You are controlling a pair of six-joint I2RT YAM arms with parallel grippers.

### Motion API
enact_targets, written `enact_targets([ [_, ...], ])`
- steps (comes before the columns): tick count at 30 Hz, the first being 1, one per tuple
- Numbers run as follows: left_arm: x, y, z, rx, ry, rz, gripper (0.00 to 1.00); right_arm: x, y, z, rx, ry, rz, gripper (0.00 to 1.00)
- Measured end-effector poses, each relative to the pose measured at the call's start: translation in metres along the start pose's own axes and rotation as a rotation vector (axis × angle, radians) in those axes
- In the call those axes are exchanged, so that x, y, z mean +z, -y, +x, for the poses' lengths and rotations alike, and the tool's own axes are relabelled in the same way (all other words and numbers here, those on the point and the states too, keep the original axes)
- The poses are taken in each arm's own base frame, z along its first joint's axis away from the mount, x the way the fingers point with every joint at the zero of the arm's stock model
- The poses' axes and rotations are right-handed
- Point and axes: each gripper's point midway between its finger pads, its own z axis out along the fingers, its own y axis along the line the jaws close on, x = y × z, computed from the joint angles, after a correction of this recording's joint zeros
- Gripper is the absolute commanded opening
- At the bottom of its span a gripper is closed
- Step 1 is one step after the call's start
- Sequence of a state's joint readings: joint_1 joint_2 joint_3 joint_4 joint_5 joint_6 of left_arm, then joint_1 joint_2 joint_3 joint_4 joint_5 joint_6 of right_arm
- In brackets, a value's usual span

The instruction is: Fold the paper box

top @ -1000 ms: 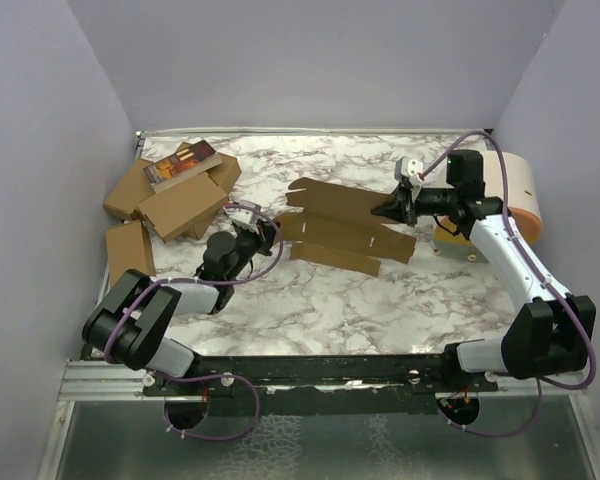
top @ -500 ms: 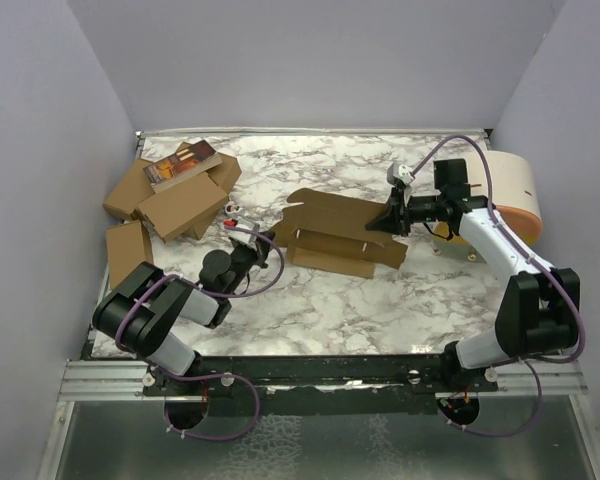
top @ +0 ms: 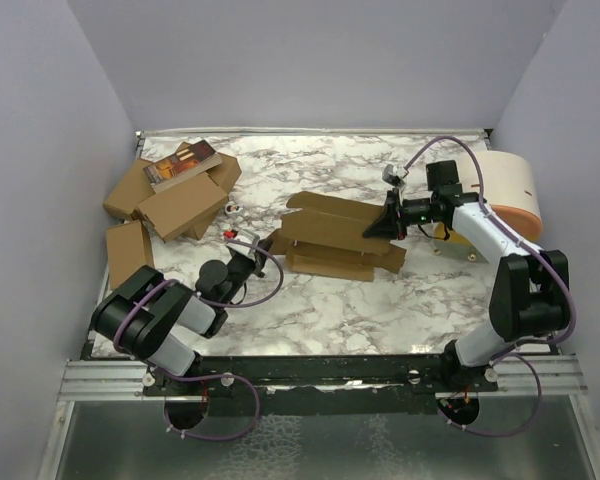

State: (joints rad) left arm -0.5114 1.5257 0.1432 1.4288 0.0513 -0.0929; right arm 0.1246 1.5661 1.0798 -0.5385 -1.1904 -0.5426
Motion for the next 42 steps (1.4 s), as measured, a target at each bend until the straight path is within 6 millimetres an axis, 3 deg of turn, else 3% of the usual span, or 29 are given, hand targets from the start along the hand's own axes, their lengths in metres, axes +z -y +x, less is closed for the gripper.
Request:
enact_targets([
  [12, -0.007, 0.003, -0.001, -0.023, 0.0, 0.006, 0.06, 0.003, 0.003, 0.006, 0.065, -0.019, -0.017, 0.01],
  [24, -0.015, 0.01, -0.008, -0.108, 0.0, 0.018, 0.2, 0.002, 0.0, 0.011, 0.065, -0.033, -0.023, 0.01],
  [35, -0.025, 0.002, -0.011, -0.184, -0.059, -0.048, 0.68, 0.002, 0.001, 0.012, 0.05, -0.037, -0.02, 0.01],
  [37, -0.025, -0.001, -0.016, -0.193, -0.064, -0.063, 0.71, 0.002, 0.001, 0.012, 0.048, -0.037, -0.02, 0.01],
  [42, -0.012, -0.008, -0.023, -0.224, -0.106, -0.08, 0.66, 0.002, 0.001, 0.012, 0.047, -0.038, -0.019, 0.01],
])
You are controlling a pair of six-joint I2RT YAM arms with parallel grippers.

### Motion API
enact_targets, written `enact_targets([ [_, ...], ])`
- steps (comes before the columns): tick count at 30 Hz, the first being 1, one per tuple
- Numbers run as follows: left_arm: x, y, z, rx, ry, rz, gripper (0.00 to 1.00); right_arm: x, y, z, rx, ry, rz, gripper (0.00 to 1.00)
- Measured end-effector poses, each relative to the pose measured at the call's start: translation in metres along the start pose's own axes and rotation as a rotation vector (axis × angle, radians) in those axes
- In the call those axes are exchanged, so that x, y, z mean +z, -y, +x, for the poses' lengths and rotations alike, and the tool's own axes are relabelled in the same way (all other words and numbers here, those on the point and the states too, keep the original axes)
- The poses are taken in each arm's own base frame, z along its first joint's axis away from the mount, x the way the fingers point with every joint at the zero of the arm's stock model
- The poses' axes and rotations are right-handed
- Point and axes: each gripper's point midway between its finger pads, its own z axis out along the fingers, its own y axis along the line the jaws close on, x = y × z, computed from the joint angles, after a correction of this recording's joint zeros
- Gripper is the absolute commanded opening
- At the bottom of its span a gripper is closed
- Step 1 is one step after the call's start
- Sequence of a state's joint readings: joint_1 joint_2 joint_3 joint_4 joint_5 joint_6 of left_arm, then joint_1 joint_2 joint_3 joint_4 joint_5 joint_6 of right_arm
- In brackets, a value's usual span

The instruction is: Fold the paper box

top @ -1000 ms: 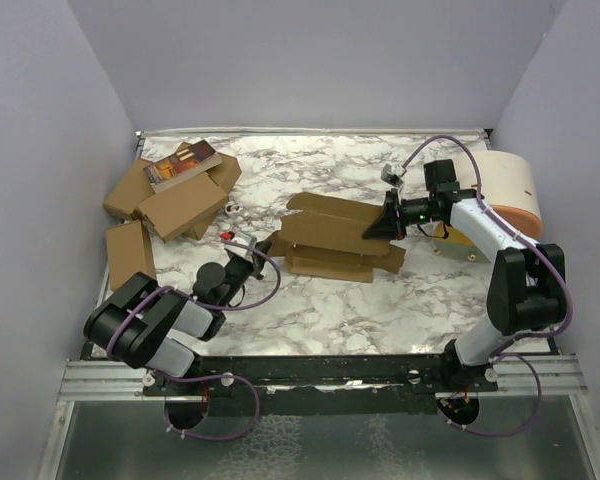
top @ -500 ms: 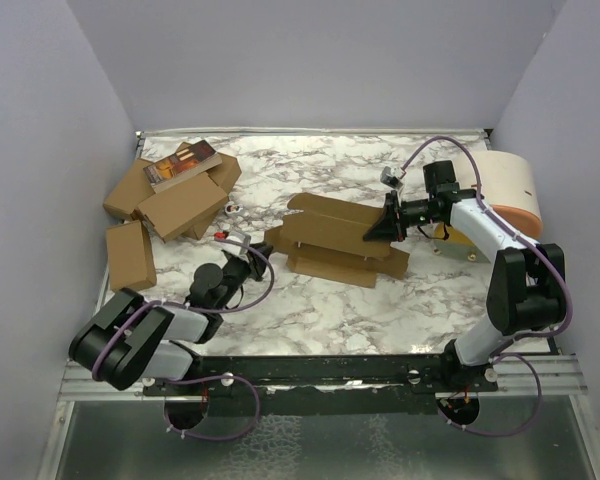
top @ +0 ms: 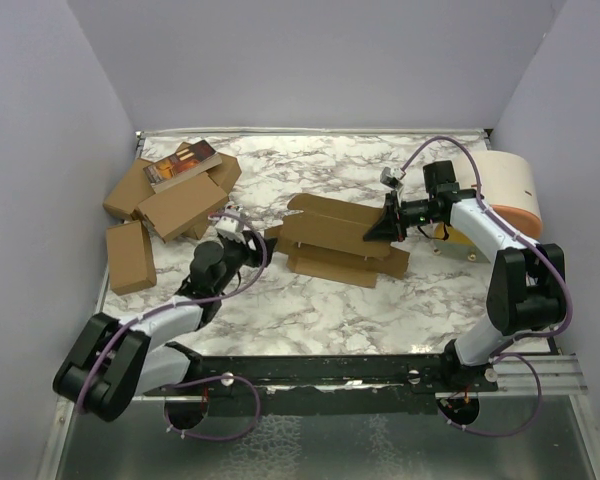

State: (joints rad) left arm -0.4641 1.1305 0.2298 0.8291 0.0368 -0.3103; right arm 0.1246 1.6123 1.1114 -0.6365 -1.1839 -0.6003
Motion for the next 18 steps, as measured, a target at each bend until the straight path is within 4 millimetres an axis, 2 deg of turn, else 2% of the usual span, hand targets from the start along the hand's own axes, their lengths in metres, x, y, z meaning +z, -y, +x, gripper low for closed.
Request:
enact_targets([
  [4, 0.02, -0.013, 0.01, -0.068, -0.091, -0.009, 0.61, 0.0, 0.0, 0.0, -0.002, 0.0, 0.001, 0.01],
  [8, 0.026, -0.029, 0.027, -0.156, -0.169, -0.012, 0.58, 0.0, 0.0, 0.0, -0.005, -0.001, 0.0, 0.01],
  [13, 0.031, -0.02, 0.035, -0.205, -0.214, 0.055, 0.51, 0.0, 0.0, 0.0, -0.006, -0.001, 0.0, 0.01],
  [16, 0.033, -0.014, 0.035, -0.216, -0.221, 0.092, 0.41, 0.0, 0.0, 0.0, -0.006, -0.001, 0.0, 0.01],
  [18, 0.035, -0.011, 0.035, -0.218, -0.225, 0.112, 0.28, 0.0, 0.0, 0.0, -0.006, -0.001, 0.0, 0.01],
])
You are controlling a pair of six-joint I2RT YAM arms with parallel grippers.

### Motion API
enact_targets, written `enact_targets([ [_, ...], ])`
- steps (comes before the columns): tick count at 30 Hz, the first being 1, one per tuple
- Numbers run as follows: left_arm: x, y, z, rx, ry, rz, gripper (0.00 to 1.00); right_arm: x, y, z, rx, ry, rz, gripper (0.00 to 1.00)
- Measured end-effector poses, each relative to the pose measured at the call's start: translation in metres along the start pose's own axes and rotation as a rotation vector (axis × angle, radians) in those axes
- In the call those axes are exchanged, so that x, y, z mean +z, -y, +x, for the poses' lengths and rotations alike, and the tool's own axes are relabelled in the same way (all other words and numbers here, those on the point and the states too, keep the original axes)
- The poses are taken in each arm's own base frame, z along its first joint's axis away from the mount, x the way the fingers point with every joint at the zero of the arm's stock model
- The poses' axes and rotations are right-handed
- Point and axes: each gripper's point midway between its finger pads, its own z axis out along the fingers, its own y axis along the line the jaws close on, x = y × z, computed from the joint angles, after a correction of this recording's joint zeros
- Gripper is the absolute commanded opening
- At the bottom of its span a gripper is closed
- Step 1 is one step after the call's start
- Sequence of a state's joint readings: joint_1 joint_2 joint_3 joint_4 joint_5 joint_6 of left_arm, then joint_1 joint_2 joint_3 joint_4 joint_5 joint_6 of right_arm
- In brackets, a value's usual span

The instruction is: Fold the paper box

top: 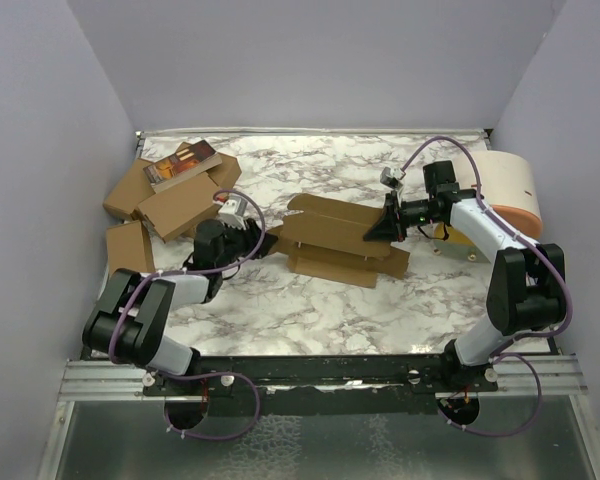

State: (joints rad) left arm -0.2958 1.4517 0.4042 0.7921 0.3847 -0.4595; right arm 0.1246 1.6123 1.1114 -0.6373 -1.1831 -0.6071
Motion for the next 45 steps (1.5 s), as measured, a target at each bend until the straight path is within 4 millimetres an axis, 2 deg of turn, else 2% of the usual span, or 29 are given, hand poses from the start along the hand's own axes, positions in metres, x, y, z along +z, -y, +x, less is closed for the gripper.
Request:
enact_targets([
  [3, 0.004, 0.001, 0.001, 0.002, -0.009, 0.017, 0.01, 0.0, 0.0, 0.0, 0.0, 0.0, 0.0, 0.01],
  [4, 0.006, 0.001, 0.002, 0.005, -0.013, 0.024, 0.0, 0.0, 0.0, 0.0, 0.001, 0.0, 0.0, 0.01],
  [10, 0.005, 0.003, 0.006, 0.053, -0.012, 0.043, 0.0, 0.0, 0.0, 0.0, 0.002, -0.001, 0.0, 0.01],
  [17, -0.016, 0.021, 0.017, 0.168, 0.038, 0.066, 0.0, -0.001, -0.001, 0.0, 0.004, 0.001, -0.002, 0.01],
  [23, -0.027, 0.033, 0.017, 0.234, 0.086, 0.093, 0.0, -0.004, -0.008, -0.012, -0.017, 0.027, -0.004, 0.01],
  [30, -0.029, 0.047, 0.012, 0.272, 0.125, 0.133, 0.0, -0.004, -0.014, -0.022, -0.039, 0.069, -0.018, 0.01],
  [45, -0.033, 0.057, 0.03, 0.279, 0.109, 0.177, 0.0, 0.003, -0.018, 0.002, -0.103, 0.029, -0.018, 0.01],
])
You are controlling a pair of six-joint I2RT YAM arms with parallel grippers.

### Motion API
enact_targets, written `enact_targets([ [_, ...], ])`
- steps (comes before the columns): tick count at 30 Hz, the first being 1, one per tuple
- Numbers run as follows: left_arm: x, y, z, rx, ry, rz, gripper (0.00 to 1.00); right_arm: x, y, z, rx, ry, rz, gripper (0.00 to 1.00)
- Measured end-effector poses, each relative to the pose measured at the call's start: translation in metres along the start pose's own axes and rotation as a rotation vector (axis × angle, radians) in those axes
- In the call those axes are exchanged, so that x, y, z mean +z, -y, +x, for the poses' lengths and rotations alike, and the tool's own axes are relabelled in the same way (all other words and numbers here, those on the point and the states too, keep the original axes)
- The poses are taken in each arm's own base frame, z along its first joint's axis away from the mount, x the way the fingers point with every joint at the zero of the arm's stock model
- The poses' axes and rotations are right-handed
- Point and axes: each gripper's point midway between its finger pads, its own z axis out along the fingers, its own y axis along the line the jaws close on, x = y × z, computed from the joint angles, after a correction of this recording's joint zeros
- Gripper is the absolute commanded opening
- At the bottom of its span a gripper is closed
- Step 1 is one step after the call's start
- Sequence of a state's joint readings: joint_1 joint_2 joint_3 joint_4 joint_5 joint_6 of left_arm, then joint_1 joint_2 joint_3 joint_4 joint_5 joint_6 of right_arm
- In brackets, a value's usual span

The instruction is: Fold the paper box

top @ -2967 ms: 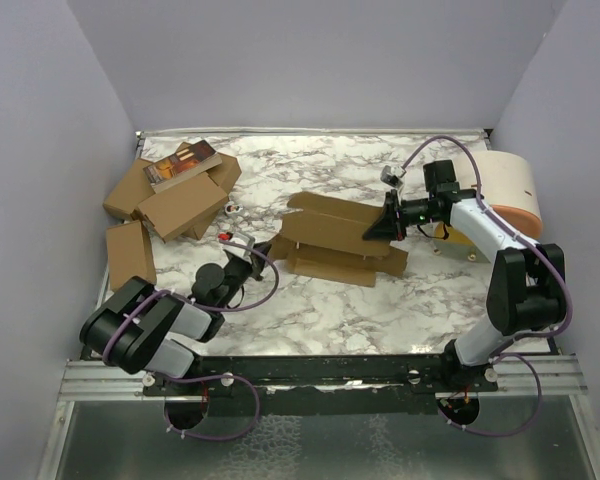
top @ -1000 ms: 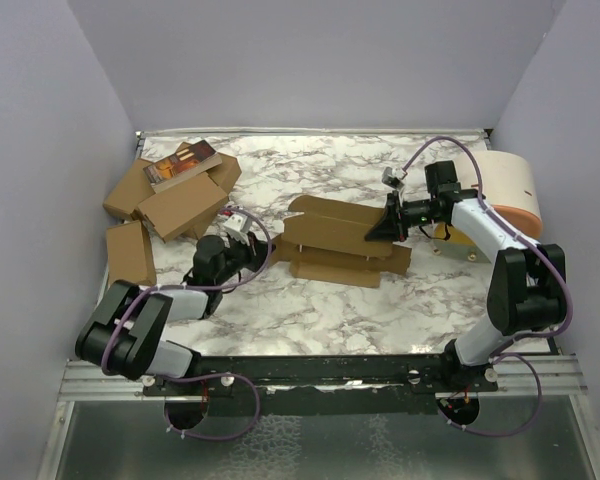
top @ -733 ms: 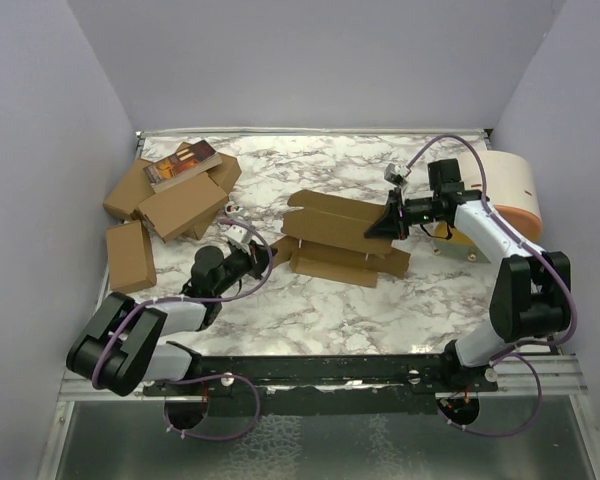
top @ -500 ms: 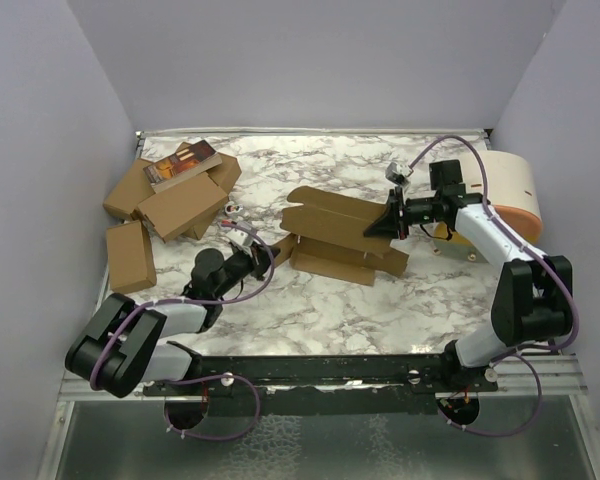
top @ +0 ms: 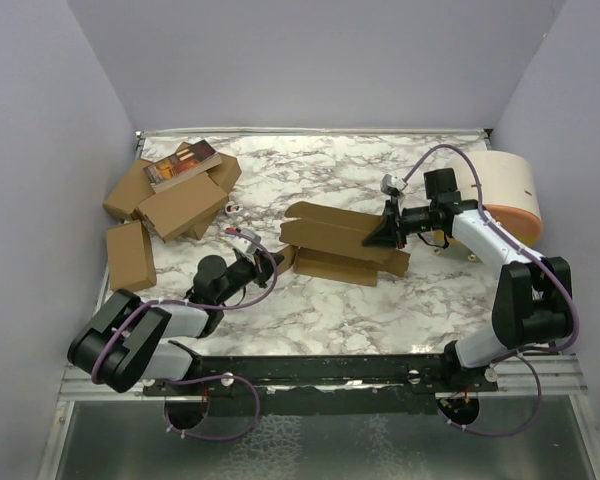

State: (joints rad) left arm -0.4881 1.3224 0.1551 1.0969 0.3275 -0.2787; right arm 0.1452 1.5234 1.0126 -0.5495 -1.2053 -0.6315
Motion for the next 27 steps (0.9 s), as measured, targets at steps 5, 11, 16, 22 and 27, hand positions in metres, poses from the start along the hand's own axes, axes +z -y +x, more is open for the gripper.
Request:
enact_targets([
  [5, 0.001, 0.002, 0.002, -0.003, 0.001, 0.008, 0.0, 0.001, 0.0, 0.002, -0.017, -0.008, 0.001, 0.01],
  [11, 0.003, 0.004, 0.003, -0.016, 0.001, 0.018, 0.0, 0.001, 0.001, 0.003, -0.027, -0.013, 0.003, 0.01],
  [16, 0.003, 0.006, 0.004, -0.031, 0.0, 0.026, 0.08, 0.0, 0.001, 0.006, -0.049, -0.025, 0.003, 0.01],
  [22, 0.003, 0.008, 0.006, -0.059, -0.005, 0.032, 0.17, -0.001, 0.003, 0.009, -0.069, -0.04, 0.012, 0.01],
  [27, 0.002, 0.01, 0.007, -0.075, -0.015, 0.034, 0.27, -0.001, 0.002, 0.01, -0.08, -0.043, 0.01, 0.01],
])
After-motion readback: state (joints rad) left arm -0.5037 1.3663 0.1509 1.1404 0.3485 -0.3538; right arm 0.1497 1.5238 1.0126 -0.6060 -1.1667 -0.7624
